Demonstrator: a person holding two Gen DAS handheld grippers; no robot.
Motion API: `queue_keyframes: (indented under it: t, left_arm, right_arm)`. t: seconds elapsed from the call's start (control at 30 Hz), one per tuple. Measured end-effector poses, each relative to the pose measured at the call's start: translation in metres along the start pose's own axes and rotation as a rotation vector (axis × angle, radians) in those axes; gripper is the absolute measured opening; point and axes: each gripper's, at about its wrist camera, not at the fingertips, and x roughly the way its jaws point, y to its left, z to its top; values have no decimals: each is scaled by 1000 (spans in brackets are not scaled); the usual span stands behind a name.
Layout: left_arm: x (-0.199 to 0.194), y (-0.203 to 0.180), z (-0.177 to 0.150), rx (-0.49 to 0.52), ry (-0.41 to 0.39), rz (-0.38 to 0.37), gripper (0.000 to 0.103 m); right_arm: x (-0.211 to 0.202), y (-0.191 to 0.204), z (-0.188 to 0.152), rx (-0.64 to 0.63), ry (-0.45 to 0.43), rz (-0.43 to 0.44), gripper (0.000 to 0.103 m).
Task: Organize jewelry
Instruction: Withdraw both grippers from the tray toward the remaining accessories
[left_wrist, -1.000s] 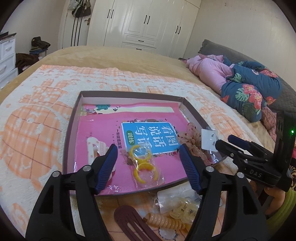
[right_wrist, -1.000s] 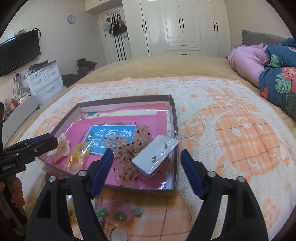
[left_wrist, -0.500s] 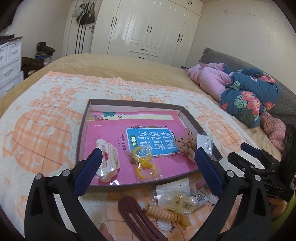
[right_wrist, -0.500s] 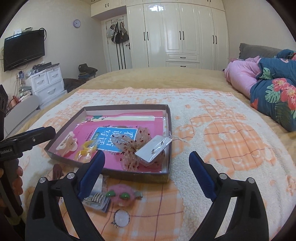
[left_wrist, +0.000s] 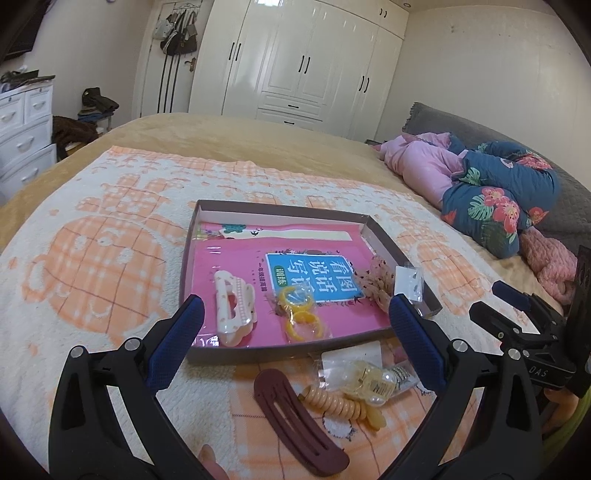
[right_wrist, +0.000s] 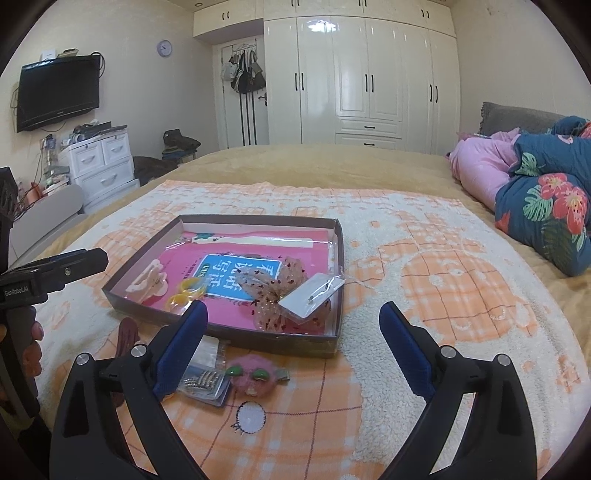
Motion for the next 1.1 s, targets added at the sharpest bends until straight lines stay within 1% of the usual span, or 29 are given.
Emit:
queue_keyframes:
  t: [0.23,0.7,0.9,1.1]
  left_arm:
    - [-11,3,-6,1,-4,4,92]
    - [-25,2,-15,19,-5,4,92]
    - [-25,-5,-23,43,17,-4,91]
    - [-18,-19,-33,92,50,-38,91]
  right_arm:
    - [-7,10,-1,-39,2,16,91]
    - [-10,31,-22,-104,41,39,91]
    - [-9,35,-32,-125,60,33,91]
    - [-5,33,-41,-122,84,21,91]
